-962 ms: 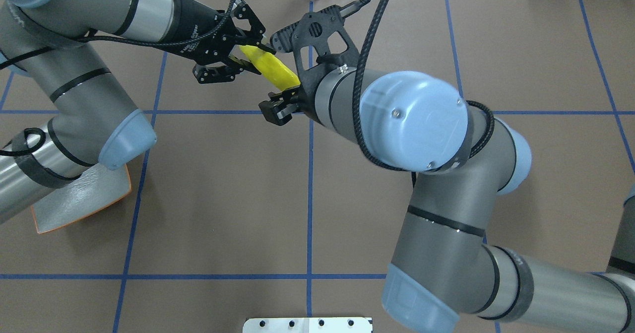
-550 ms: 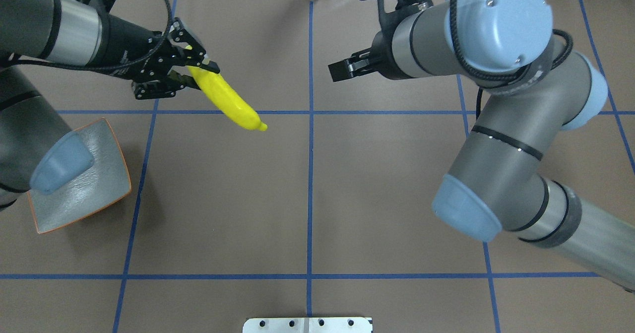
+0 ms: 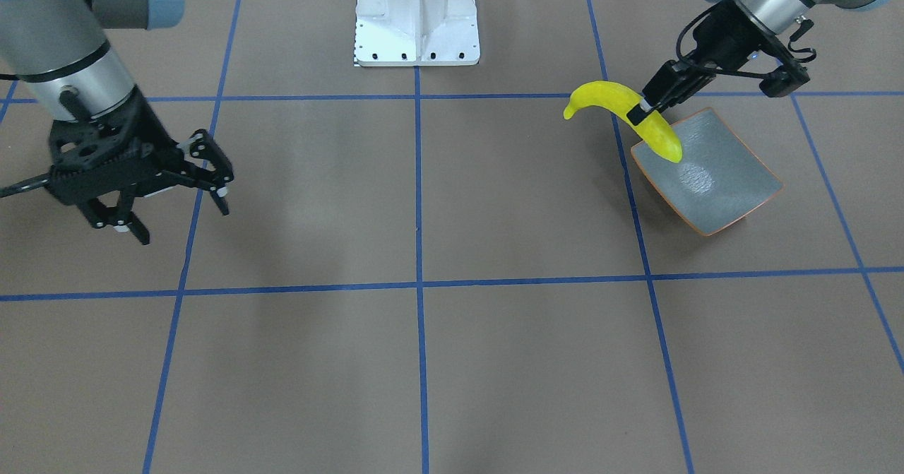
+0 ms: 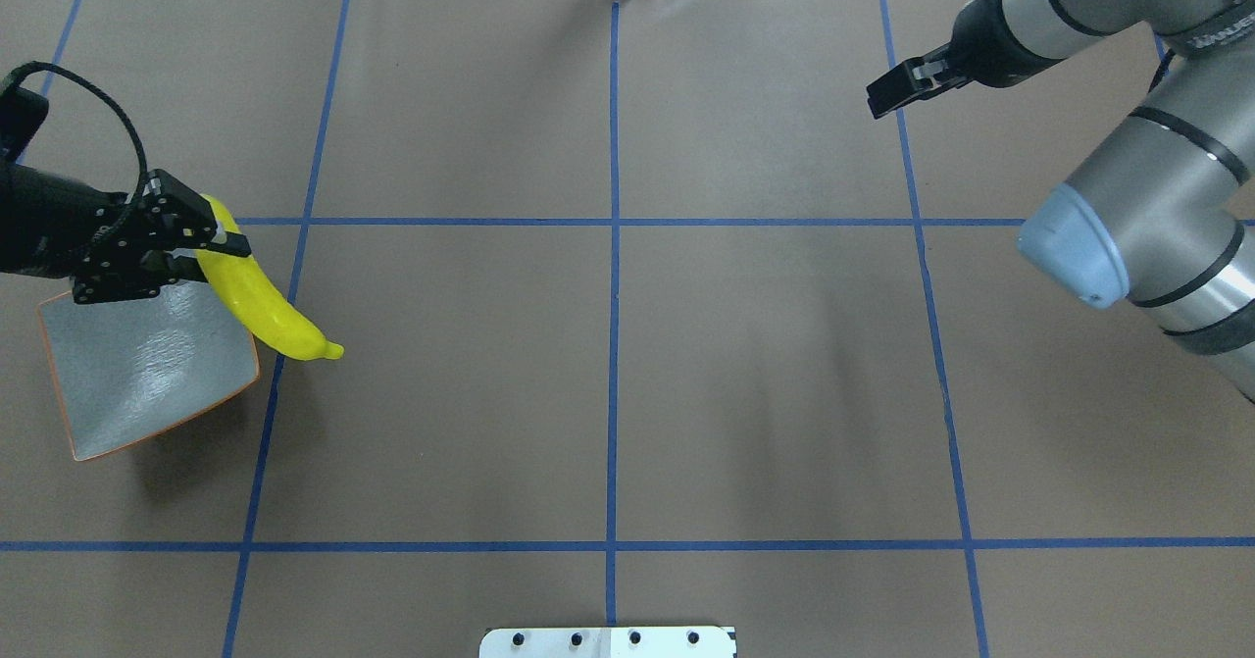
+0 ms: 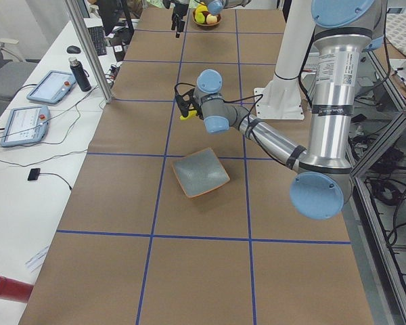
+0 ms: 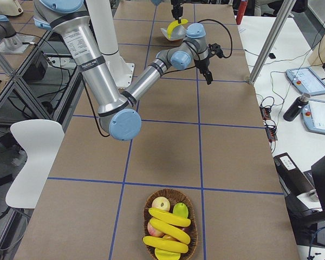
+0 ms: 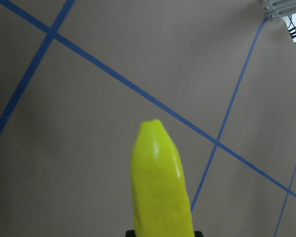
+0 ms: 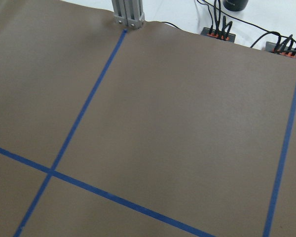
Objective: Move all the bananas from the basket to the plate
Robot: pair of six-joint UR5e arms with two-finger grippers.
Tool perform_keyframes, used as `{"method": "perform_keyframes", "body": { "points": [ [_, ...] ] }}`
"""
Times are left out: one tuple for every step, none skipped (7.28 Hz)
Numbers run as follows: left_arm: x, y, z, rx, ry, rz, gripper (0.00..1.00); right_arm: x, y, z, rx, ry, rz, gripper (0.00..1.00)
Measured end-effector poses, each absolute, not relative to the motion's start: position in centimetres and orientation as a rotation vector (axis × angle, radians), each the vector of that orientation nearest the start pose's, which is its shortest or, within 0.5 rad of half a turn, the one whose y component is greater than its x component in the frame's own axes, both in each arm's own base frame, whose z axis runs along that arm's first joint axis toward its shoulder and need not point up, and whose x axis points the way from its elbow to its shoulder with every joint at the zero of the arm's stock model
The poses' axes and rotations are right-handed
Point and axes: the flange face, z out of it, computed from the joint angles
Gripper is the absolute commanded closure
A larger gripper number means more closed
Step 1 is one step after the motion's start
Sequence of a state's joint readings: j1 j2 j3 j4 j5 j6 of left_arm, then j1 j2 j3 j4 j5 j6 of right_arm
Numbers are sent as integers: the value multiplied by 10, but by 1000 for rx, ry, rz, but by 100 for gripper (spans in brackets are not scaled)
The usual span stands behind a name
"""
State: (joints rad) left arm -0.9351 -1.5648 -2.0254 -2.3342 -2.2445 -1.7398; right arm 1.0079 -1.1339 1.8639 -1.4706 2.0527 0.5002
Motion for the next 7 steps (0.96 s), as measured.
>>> {"method": "perform_keyframes", "body": {
  "points": [
    [200, -408, 383, -87, 1274, -533, 100, -224, -569, 299, 457, -787, -300, 0],
    [185, -409, 418, -55, 1240, -510, 100, -198, -580, 326, 440, -774, -335, 0],
    [172, -413, 452, -38, 1216, -477, 100, -174, -587, 353, 433, -752, -368, 0],
    [165, -417, 476, -32, 1205, -448, 82, -154, -591, 374, 432, -729, -394, 0],
    [163, -421, 490, -32, 1200, -434, 63, -141, -593, 386, 434, -715, -409, 0],
    [164, -424, 497, -34, 1199, -427, 62, -136, -594, 390, 436, -709, -416, 0],
    [165, -425, 503, -33, 1199, -424, 61, -134, -594, 392, 436, -707, -418, 0]
  ]
}}
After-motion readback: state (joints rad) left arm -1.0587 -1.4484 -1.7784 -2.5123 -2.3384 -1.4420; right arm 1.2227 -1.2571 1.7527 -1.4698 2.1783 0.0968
